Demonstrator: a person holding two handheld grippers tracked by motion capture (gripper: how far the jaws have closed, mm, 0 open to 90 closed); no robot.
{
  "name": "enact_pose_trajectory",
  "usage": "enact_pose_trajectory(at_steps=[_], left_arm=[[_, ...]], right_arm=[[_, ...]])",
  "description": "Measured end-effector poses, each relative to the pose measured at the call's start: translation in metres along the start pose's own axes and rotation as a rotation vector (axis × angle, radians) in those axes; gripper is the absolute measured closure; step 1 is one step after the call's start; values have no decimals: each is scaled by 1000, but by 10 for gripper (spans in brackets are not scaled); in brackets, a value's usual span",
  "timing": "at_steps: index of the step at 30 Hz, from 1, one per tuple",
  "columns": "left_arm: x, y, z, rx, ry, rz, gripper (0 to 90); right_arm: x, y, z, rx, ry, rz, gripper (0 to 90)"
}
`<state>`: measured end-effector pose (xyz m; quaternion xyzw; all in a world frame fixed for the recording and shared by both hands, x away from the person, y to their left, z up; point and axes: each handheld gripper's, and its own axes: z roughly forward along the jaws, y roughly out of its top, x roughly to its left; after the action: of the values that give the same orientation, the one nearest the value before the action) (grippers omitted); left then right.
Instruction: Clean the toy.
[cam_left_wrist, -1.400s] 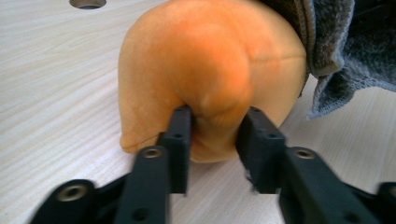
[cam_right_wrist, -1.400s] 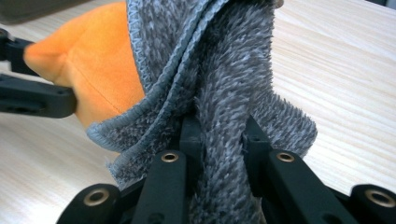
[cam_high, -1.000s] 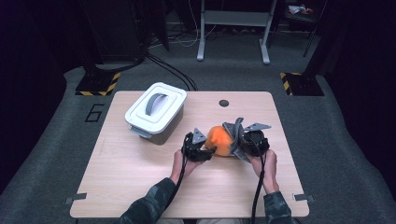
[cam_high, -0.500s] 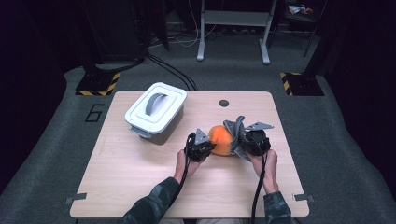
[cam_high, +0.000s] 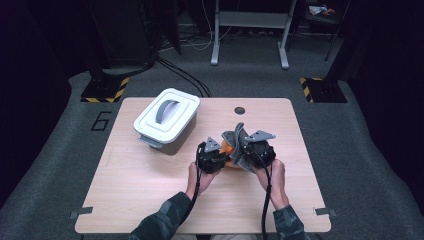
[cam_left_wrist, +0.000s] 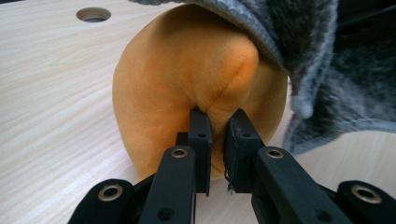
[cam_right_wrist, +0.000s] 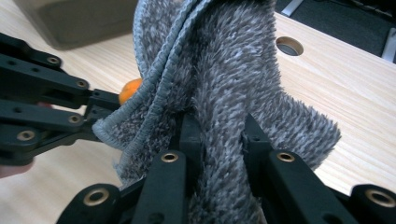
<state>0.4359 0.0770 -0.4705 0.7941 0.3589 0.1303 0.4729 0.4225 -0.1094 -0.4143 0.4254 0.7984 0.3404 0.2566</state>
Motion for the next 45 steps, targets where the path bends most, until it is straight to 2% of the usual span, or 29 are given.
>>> enact_pose_trajectory(at_steps=[5,8,13,14,15,16,19,23,27,31,35,37,40,43,45], left_arm=[[6,-1,5,7,18,-5,821],[8,-2,6,10,22,-11,821],[9,-2,7,9,18,-8,821],[9,-2,7,6,18,-9,821],[9,-2,8,7,17,-11,821],[9,-2,8,6,14,-11,821],[9,-2,8,13,12,-6,819],[9,-2,8,18,11,-5,819],[10,-2,8,21,8,-7,819],[12,-2,7,18,9,-13,819],[13,-2,6,19,13,-11,818],[13,-2,6,18,13,-10,817],[13,-2,6,19,15,-13,815],[13,-2,6,17,16,-11,812],[13,-2,6,18,13,-8,808]], right_arm=[[-5,-3,10,8,-32,9,758],[-13,-8,13,14,-32,26,758],[-30,-22,17,34,-38,107,758],[-33,-25,18,32,-33,102,758],[-37,-27,19,37,-32,119,757],[-43,-32,20,45,-37,148,758],[-50,-41,25,69,-41,180,758],[-61,-58,40,133,-45,219,758],[-66,-70,53,171,-20,255,758],[-69,-67,47,159,-24,244,757],[-71,-57,22,103,-42,248,757],[-68,-50,8,56,-44,227,757],[-58,-35,-9,6,-16,190,757],[-49,-26,-11,-8,11,140,757],[-40,-20,-4,16,20,120,757]])
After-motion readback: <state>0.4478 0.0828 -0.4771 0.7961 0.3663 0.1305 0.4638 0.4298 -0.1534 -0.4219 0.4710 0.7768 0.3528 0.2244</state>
